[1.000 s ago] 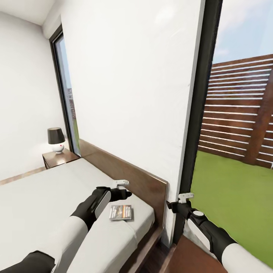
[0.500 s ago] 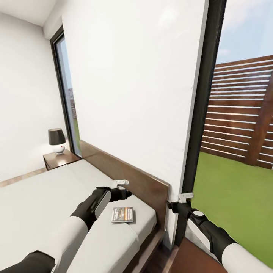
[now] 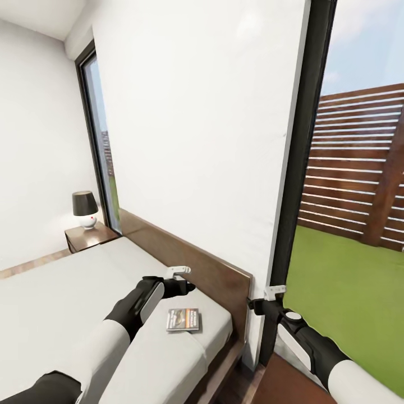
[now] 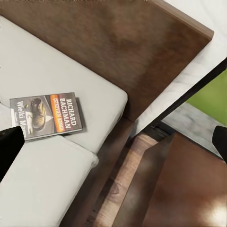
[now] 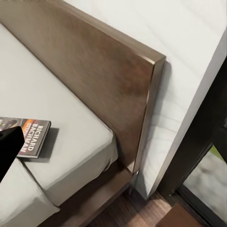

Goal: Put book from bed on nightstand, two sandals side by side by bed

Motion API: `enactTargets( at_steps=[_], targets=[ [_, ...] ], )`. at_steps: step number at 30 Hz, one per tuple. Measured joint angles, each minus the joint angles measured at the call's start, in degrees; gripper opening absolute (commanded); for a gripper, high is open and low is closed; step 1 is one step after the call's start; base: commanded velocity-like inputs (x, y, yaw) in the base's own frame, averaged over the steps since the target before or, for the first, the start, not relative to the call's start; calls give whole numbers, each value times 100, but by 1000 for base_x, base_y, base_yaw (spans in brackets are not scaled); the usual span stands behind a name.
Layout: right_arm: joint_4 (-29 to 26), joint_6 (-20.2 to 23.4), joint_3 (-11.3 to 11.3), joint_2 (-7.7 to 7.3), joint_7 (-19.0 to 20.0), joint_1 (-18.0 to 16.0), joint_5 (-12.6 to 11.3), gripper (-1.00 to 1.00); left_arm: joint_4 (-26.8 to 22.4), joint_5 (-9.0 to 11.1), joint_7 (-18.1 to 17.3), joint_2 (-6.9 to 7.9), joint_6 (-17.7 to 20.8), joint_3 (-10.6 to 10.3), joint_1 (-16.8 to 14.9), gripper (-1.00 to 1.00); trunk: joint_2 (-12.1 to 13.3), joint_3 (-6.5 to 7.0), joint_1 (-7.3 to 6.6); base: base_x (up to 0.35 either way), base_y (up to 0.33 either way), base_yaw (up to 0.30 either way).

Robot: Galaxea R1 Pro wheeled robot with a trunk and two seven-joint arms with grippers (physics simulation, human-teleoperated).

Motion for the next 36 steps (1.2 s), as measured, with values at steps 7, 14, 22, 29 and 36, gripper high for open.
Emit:
enactTargets(
  at_steps=[7,14,22,29,36],
  targets=[
    [-2,-1,8,8,-3,0,7,100,0,-2,3,1,-7,0,0,100,203,91,-111,0,0,0],
    [-14,-12,8,4,6,0,5,100,0,2,0,1,-36,0,0,100,203,91,-111,0,0,0],
    [-19,-58,5,-5,8,0,0,100,17,-14,-3,50,-28,-14,0,100,203,91,-111,0,0,0],
    [3,-57,40,16,16,8,0,100,52,-23,0,65,-26,-17,0,100,203,91,-111,0,0,0],
    [-8,-32,-4,-9,22,9,-5,100,40,-12,38,98,17,13,0,100,482,216,-264,0,0,0]
  ],
)
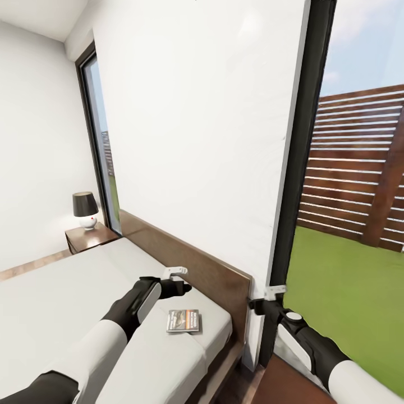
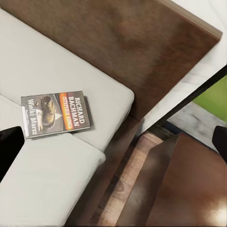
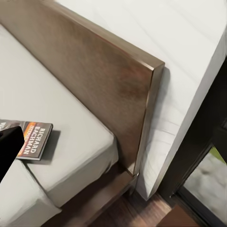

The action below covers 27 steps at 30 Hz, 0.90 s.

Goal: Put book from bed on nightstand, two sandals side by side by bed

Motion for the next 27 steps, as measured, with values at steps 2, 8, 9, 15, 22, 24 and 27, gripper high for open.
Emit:
enactTargets(
  at_steps=[2,8,9,15,22,24,27],
  targets=[
    [-30,36,-26,-25,17,0,-19,100,5,10,6,14,54,12,-13,100,80,36,-44,0,0,0],
    [-238,64,-29,-22,12,0,-9,100,-20,13,40,40,428,32,-295,100,321,145,-176,0,0,0],
    [-335,68,-27,-22,11,0,-4,100,-1,12,69,49,578,37,-419,100,361,163,-198,0,0,0],
    [-775,80,-28,-35,-3,0,8,100,50,7,173,135,1209,52,-934,100,602,271,-330,0,0,0],
    [-1262,87,-10,-25,-7,1,14,100,916,68,142,244,1772,76,-2184,100,884,397,-484,0,0,0],
    [-1348,83,0,-22,-7,0,15,100,1224,78,135,224,1780,85,-2427,100,964,432,-528,0,0,0],
    [-1452,81,1,-25,-7,-1,15,100,1461,82,127,212,1774,94,-2604,100,1081,481,-594,0,0,0]
  ],
)
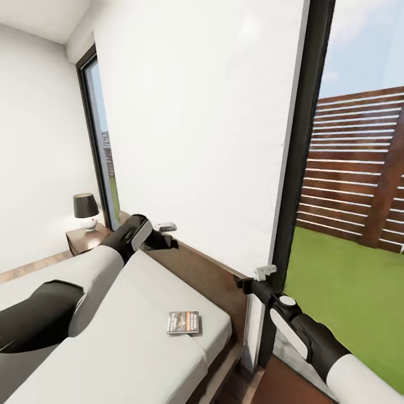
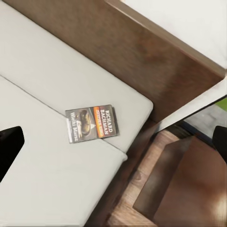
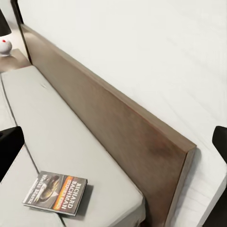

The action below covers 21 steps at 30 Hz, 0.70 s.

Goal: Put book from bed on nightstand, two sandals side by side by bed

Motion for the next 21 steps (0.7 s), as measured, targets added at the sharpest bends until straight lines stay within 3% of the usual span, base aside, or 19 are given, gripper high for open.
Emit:
enactTargets(
  at_steps=[3,5,7,10,11,14,15,21],
  targets=[
    [-94,-1,-6,-8,0,-1,0,100,154,1,-4,16,-44,9,-82,100,118,50,-66,0,0,0],
    [-138,-3,4,-10,-4,-1,5,100,356,0,-15,52,-222,270,-105,100,198,86,-109,0,0,0],
    [-137,-2,8,-12,-5,-1,6,100,456,6,-18,55,-326,386,-99,100,279,122,-153,0,0,0],
    [-141,4,-5,-21,-7,-1,-2,100,828,1,-24,21,-707,548,-21,100,399,175,-219,0,0,0],
    [-145,3,-8,-49,-8,-1,-5,100,1012,-4,-44,-2,-1011,585,24,100,440,193,-241,0,0,0],
    [-143,-13,-5,-83,-8,-1,-8,100,1092,-3,-111,-14,-1153,605,43,100,559,248,-307,0,0,0],
    [-131,-9,-2,-99,-9,-1,-11,100,1151,-35,-352,-6,-1227,601,55,100,600,265,-329,0,0,0],
    [-117,-23,6,-101,-7,-1,-15,100,1157,-55,-418,-13,-1239,582,58,100,840,374,-461,0,0,0]
  ],
)
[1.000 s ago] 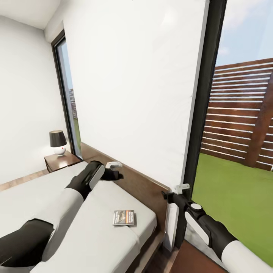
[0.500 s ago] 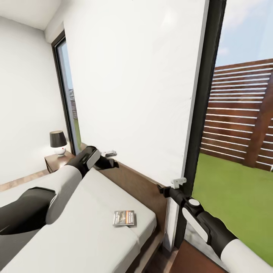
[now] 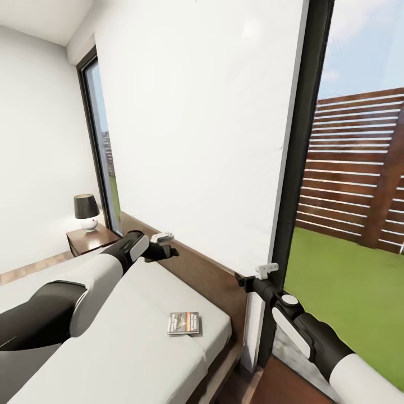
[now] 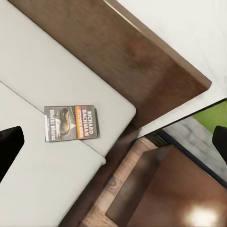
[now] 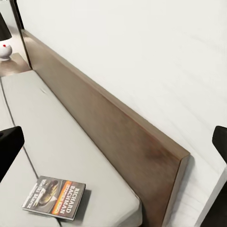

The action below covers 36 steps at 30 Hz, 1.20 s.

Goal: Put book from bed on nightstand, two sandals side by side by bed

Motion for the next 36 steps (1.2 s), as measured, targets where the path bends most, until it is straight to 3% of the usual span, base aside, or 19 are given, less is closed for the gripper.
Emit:
enactTargets(
  at_steps=[12,25,36],
  targets=[
    [10,24,8,9,-1,0,-2,100,4,-9,-2,1,0,-5,0,100,482,216,-264,0,0,0],
    [10,-42,16,3,-4,0,0,100,4,-10,1,1,0,-10,2,100,492,219,-269,0,0,0],
    [10,-31,16,8,-10,0,-1,100,4,-10,-2,1,0,-10,3,100,493,142,-269,0,0,0]
  ],
)
